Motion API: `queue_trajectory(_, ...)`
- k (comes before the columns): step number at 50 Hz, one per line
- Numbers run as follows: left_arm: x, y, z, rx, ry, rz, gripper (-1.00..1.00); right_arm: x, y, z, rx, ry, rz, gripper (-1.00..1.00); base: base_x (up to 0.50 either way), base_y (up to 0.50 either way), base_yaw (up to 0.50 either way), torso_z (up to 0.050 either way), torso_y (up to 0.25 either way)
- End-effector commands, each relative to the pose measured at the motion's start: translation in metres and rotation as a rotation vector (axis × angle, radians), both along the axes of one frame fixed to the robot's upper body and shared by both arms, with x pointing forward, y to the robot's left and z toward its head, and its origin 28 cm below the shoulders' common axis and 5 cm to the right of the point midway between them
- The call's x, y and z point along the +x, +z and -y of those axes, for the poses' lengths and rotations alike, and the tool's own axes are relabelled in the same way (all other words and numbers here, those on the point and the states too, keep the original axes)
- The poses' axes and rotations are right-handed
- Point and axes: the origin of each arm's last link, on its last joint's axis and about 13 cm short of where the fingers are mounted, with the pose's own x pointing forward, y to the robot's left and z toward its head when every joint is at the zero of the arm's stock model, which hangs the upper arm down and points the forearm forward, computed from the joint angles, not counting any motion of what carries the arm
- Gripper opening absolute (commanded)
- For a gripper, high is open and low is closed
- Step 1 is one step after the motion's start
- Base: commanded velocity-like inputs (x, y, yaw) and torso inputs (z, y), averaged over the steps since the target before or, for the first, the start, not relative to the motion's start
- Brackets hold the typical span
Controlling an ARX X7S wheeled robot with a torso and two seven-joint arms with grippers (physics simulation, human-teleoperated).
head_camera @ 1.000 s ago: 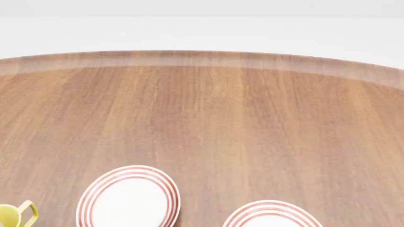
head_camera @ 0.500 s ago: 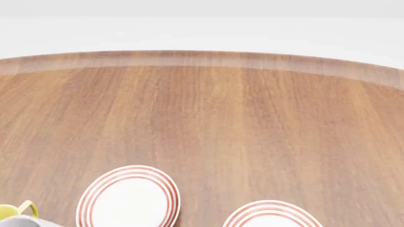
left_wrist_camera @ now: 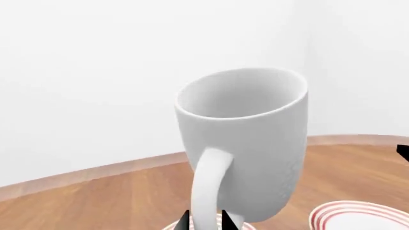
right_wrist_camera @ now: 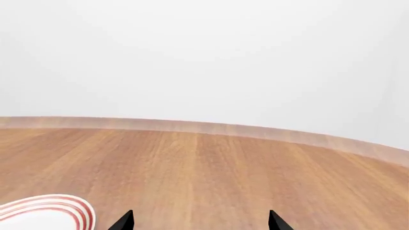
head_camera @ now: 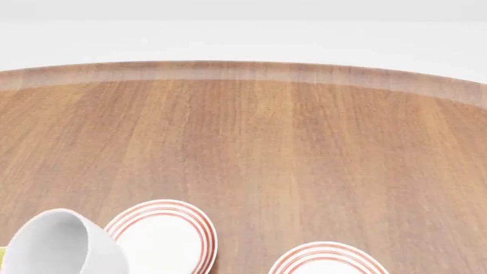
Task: Put the white mug on the left plate.
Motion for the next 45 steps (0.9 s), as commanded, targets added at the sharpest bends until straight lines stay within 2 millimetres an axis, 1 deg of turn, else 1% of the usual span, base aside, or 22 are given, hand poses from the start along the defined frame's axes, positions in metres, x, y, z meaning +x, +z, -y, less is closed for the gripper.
queue_trajectory(1, 0.029, 0.005, -0.003, 0.013, 0.015, -0.005, -1.00, 0.000, 0.000, 0.000, -0.001, 0.000, 0.000, 1.00, 0.00, 0.00, 0.00, 0.000, 0.000)
queue_trajectory(4, 0.031, 0.005, -0.003, 0.018, 0.017, -0.003, -1.00, 0.000, 0.000, 0.000, 0.000, 0.000, 0.001, 1.00, 0.00, 0.00, 0.00, 0.000, 0.000)
queue_trajectory(10, 0.046, 0.010, -0.006, 0.018, 0.041, -0.006, -1.00, 0.000, 0.000, -0.001, -0.002, 0.002, -0.002, 1.00, 0.00, 0.00, 0.00, 0.000, 0.000)
queue_trajectory(15, 0.059, 0.003, -0.007, 0.007, 0.065, -0.021, -1.00, 0.002, -0.002, -0.001, -0.005, 0.002, -0.004, 1.00, 0.00, 0.00, 0.00, 0.000, 0.000)
queue_trajectory(19, 0.067, 0.002, -0.006, -0.011, 0.077, -0.026, -1.00, 0.002, -0.001, -0.001, -0.004, 0.002, -0.005, 1.00, 0.00, 0.00, 0.00, 0.000, 0.000)
queue_trajectory(20, 0.069, 0.016, -0.006, -0.012, 0.077, -0.026, -1.00, 0.002, -0.001, -0.001, -0.005, 0.002, -0.005, 1.00, 0.00, 0.00, 0.00, 0.000, 0.000)
queue_trajectory(21, 0.071, 0.019, -0.005, -0.008, 0.081, -0.025, -1.00, 0.002, -0.001, -0.001, -0.004, 0.001, -0.005, 1.00, 0.00, 0.00, 0.00, 0.000, 0.000)
queue_trajectory(23, 0.074, 0.020, -0.004, -0.015, 0.080, -0.030, -1.00, 0.002, -0.001, 0.000, -0.003, 0.001, -0.003, 1.00, 0.00, 0.00, 0.00, 0.000, 0.005)
queue_trajectory(33, 0.097, 0.010, 0.001, 0.029, 0.069, -0.071, -1.00, 0.001, -0.001, 0.000, -0.002, -0.003, -0.002, 1.00, 0.00, 0.00, 0.00, 0.000, 0.000)
queue_trajectory(45, 0.110, 0.003, 0.009, 0.038, 0.048, -0.109, -1.00, 0.001, -0.001, 0.001, -0.002, -0.004, -0.002, 1.00, 0.00, 0.00, 0.00, 0.000, 0.000)
